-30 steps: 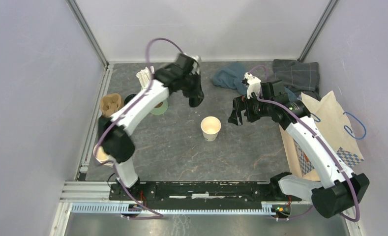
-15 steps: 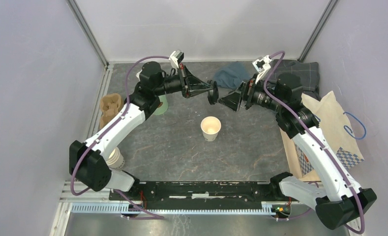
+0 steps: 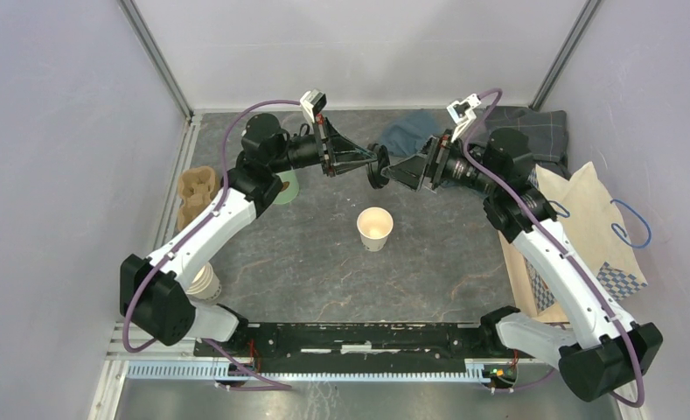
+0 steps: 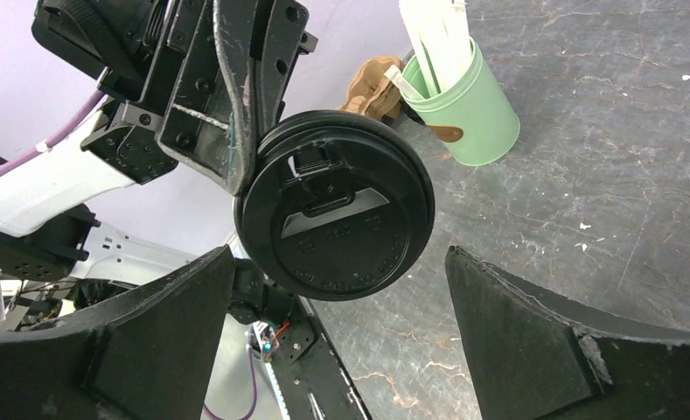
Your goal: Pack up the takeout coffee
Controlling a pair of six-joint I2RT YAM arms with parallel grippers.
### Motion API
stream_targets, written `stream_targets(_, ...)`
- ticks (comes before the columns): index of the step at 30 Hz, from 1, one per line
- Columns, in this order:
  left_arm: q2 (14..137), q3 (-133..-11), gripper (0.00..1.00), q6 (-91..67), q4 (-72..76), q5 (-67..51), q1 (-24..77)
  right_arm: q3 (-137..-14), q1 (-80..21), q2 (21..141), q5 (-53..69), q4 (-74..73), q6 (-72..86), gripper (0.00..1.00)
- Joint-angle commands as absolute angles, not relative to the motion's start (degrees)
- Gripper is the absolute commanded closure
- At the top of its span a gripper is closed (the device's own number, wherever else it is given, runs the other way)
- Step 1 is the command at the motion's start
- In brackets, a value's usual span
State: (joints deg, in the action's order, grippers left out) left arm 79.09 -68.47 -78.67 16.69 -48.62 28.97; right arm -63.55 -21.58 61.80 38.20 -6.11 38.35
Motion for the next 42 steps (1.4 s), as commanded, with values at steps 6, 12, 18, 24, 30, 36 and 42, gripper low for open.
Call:
stream_targets(6, 77.6, -67.6, 0.98, -81.4, 19.3, -50.5, 29.3, -64.0, -21.6, 64.1, 40.9, -0.4, 39.9, 0.02)
stream_targets(12, 78.3, -68.1, 0.98, -81.4, 19.4, -50.5, 29.7, -63.5, -21.6, 64.6, 40.8, 1.8, 39.6, 0.04)
stream_targets(18, 78.7, -67.9, 0.98, -81.5, 19.4, -50.8, 30.0, -63.9, -22.3, 65.7, 41.5, 2.1, 38.8, 0.11)
stream_targets(24, 79.0, -68.2, 0.98, -81.6, 19.4, -51.0, 30.0, -63.8, -23.6, 66.3, 40.9, 1.9, 38.1, 0.20)
stream_targets(30, 79.0, -68.2, 0.98, -81.6, 19.4, -51.6, 30.0, -63.6, -24.1, 66.3, 39.6, 0.6, 36.5, 0.18)
stream_targets(36, 78.9, -68.2, 0.98, -81.6, 19.6, -52.1, 30.0, -64.1, -24.3, 66.5, 38.6, -1.4, 34.6, 0.16)
stream_targets(42, 78.8, -67.9, 0.98, -81.5, 19.6, -52.5, 30.0, -63.3, -24.3, 66.4, 38.6, -1.4, 34.0, 0.13)
